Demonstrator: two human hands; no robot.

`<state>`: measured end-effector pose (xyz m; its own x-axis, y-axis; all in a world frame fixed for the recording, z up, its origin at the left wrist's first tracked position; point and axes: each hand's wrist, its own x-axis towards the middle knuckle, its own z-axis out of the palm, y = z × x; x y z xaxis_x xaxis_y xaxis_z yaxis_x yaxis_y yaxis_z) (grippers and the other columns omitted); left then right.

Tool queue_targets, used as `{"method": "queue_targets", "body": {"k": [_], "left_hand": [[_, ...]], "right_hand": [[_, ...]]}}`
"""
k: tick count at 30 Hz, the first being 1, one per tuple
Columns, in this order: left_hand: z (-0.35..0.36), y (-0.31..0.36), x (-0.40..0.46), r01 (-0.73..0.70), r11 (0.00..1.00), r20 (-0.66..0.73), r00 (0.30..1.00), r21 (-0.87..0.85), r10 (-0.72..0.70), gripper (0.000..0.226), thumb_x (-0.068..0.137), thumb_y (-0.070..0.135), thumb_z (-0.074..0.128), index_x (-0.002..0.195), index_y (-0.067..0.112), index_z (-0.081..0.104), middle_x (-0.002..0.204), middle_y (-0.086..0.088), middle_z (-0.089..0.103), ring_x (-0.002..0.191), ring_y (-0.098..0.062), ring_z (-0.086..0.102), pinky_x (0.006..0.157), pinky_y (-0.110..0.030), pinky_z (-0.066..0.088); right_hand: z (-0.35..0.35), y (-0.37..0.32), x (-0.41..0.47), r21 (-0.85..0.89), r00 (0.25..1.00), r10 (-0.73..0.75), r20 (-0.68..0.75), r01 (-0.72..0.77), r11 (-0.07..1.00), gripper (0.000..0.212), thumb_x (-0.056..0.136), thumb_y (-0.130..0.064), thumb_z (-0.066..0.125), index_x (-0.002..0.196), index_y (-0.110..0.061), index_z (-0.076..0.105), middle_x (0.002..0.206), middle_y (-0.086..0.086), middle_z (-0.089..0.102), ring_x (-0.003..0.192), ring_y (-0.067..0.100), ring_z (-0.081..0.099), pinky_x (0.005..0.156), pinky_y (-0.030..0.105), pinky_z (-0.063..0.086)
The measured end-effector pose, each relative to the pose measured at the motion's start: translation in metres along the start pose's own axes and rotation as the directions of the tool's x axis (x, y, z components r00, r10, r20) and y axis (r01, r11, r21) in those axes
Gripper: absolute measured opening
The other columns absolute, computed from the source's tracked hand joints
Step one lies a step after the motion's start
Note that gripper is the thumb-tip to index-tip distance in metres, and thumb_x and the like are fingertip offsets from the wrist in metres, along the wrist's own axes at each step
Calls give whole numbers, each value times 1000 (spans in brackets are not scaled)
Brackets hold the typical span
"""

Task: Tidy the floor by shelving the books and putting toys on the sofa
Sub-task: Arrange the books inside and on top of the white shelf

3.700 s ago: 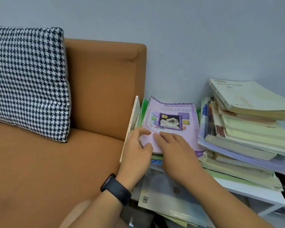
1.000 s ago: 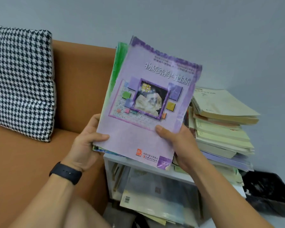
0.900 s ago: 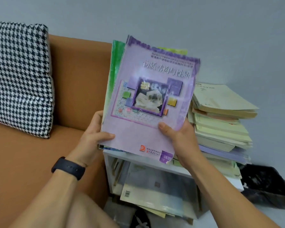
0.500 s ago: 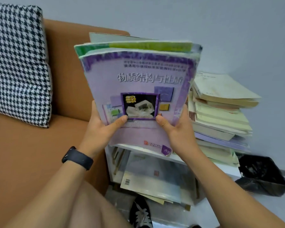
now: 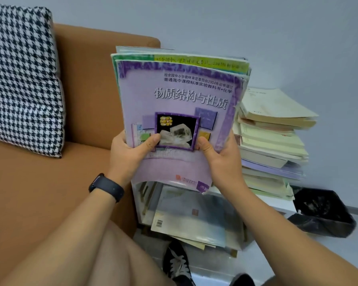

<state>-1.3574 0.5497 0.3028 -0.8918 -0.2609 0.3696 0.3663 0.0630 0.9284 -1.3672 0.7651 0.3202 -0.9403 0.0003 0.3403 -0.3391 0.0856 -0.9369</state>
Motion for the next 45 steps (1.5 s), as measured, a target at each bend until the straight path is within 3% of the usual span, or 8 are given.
{"method": "queue_targets", "body": {"k": [5,8,18,23,28,32,39,45], "left_hand": [[-6,2,-21,107,985,239,968,-133,-73,34,79,25,80,107,6,73,103,-9,77,91,-25,75,71,-31,60],[2,1,-29,349,922,528,822,-168,-215,67,64,40,90,120,10,68,120,-20,70,103,-39,70,81,-45,60],[37,24,-54,276,854,708,479,440,-519,69,70,65,80,129,33,63,123,3,72,112,-25,69,100,-53,53],[45,19,-59,296,894,657,607,336,-447,55,73,61,72,118,31,65,110,8,76,100,-15,73,90,-36,59],[35,11,-30,375,927,537,777,26,-329,63,72,48,80,120,8,70,115,-14,74,106,-35,70,88,-38,59],[25,-15,-17,409,832,654,519,375,-550,59,69,39,82,122,17,70,119,-18,71,111,-45,66,99,-71,44],[50,-29,-38,99,734,707,209,672,-675,29,90,22,75,117,20,64,110,2,76,99,-19,74,88,-38,59],[70,-37,-72,-97,552,560,133,828,-818,23,88,25,70,106,12,71,92,-3,78,79,-20,76,64,-39,63]], "right_hand": [[-28,-9,-43,-5,997,68,-26,-68,998,44,88,-34,71,128,-24,55,115,-4,73,105,15,71,90,49,58],[-54,-6,-69,18,989,151,-8,-150,988,41,89,-32,72,127,-22,58,115,2,74,104,24,72,88,51,58],[-71,29,-108,-7,868,482,-116,-486,874,26,84,-25,67,103,-41,72,101,-5,77,95,25,74,90,55,57],[-76,31,-109,-49,849,501,-168,-515,856,20,90,-22,67,96,-41,71,93,-9,77,91,20,73,87,50,59],[-86,49,-119,-102,833,551,-46,-552,827,15,93,-23,67,100,-35,71,95,-10,77,92,15,73,88,45,59],[-91,82,-128,-202,761,645,-72,-644,738,20,77,-32,68,97,-34,70,94,-4,77,93,22,72,90,51,58],[-84,118,-130,-431,778,628,-6,-569,700,22,92,-26,66,113,-27,62,105,-3,71,98,20,65,91,41,53],[-65,160,-141,-453,626,760,175,-634,627,21,95,-26,68,115,-26,63,108,-2,73,98,18,69,88,37,57]]}}
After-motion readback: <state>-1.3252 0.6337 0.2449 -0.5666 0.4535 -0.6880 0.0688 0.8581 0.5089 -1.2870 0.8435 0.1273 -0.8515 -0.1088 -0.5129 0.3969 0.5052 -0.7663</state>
